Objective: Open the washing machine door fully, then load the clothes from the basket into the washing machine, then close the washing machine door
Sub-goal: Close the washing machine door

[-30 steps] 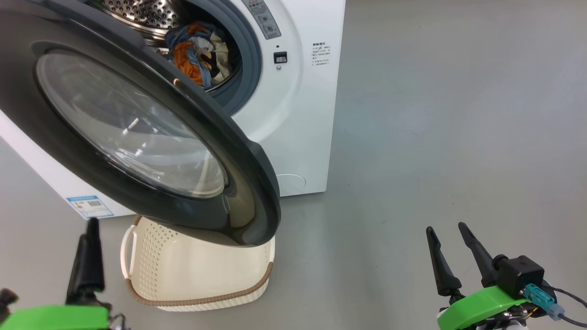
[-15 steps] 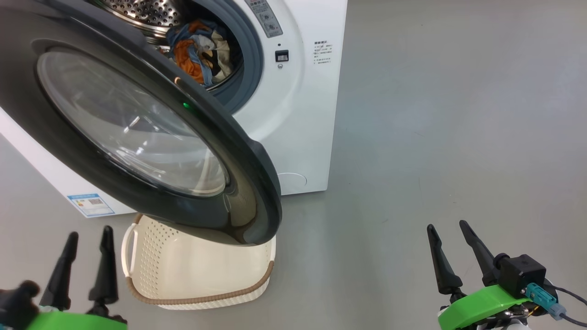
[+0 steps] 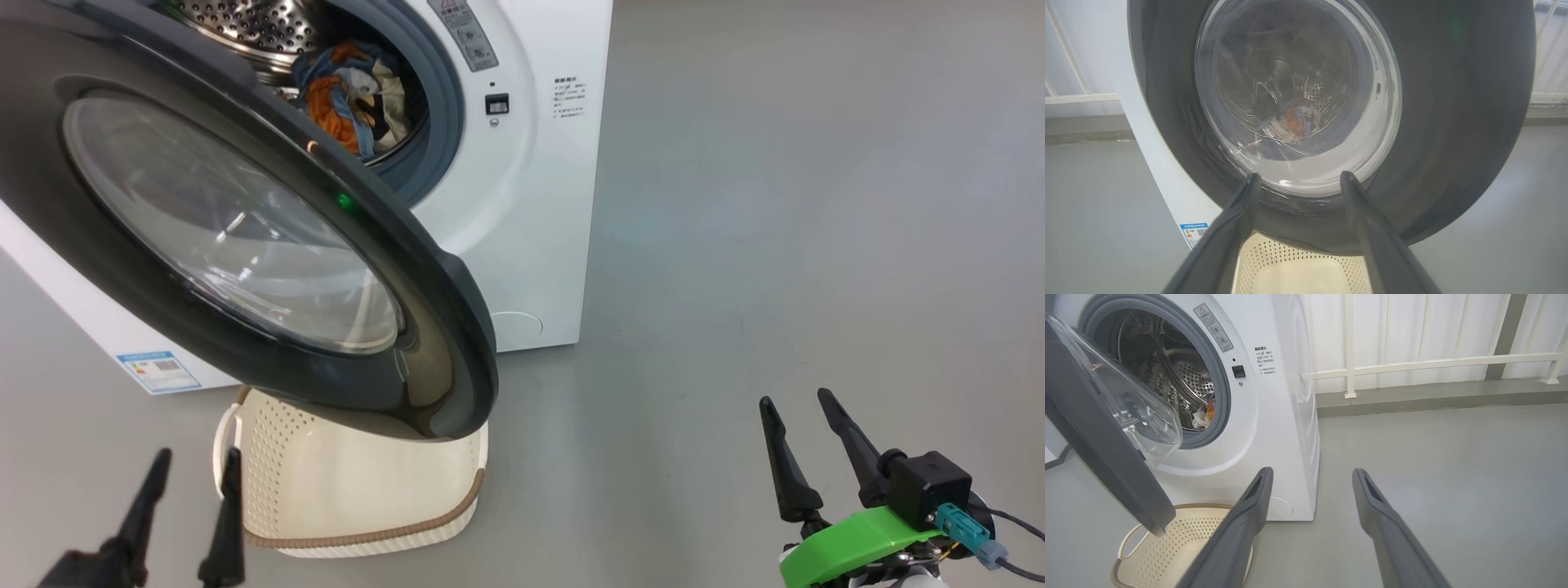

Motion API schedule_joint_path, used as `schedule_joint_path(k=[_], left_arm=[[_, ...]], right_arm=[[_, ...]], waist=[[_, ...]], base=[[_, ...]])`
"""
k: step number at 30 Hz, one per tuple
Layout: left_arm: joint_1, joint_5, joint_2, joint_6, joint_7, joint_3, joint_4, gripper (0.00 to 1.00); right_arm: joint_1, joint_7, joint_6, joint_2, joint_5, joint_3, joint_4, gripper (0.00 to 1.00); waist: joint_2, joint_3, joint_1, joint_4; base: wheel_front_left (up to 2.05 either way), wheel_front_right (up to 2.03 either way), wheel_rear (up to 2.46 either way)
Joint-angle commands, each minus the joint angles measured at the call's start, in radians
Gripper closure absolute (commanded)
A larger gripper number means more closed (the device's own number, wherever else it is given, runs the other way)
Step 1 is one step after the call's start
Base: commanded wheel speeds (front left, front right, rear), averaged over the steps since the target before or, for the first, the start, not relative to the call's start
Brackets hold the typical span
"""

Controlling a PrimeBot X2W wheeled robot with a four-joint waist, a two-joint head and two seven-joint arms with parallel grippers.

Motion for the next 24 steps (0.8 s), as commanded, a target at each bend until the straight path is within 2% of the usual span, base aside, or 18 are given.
schedule_joint_path(k=[1,10,24], left_arm=[[-0.003,0.015,0.003,-0.002,-0.006,0.046,-0.026,0.0],[0.018,0.045,-0.035,-0.002,-0.006,0.091,-0.011,0.0],[0.018,0.073,-0.052,-0.002,-0.006,0.114,0.013,0.0]], right_arm=[[-0.004,-0.005,0.002,-0.001,-0.012,0.024,-0.026,0.0],[0.01,-0.005,0.002,-0.001,-0.038,0.026,-0.035,0.0],[0.018,-0.005,0.002,-0.001,-0.067,0.027,-0.054,0.0]], waist=[[0.0,-0.005,0.0,-0.003],[0.0,-0.026,0.0,-0.008],[0.0,-0.03,0.0,-0.009]], base=[[0.0,0.0,0.0],[0.0,0.0,0.0],[0.0,0.0,0.0]])
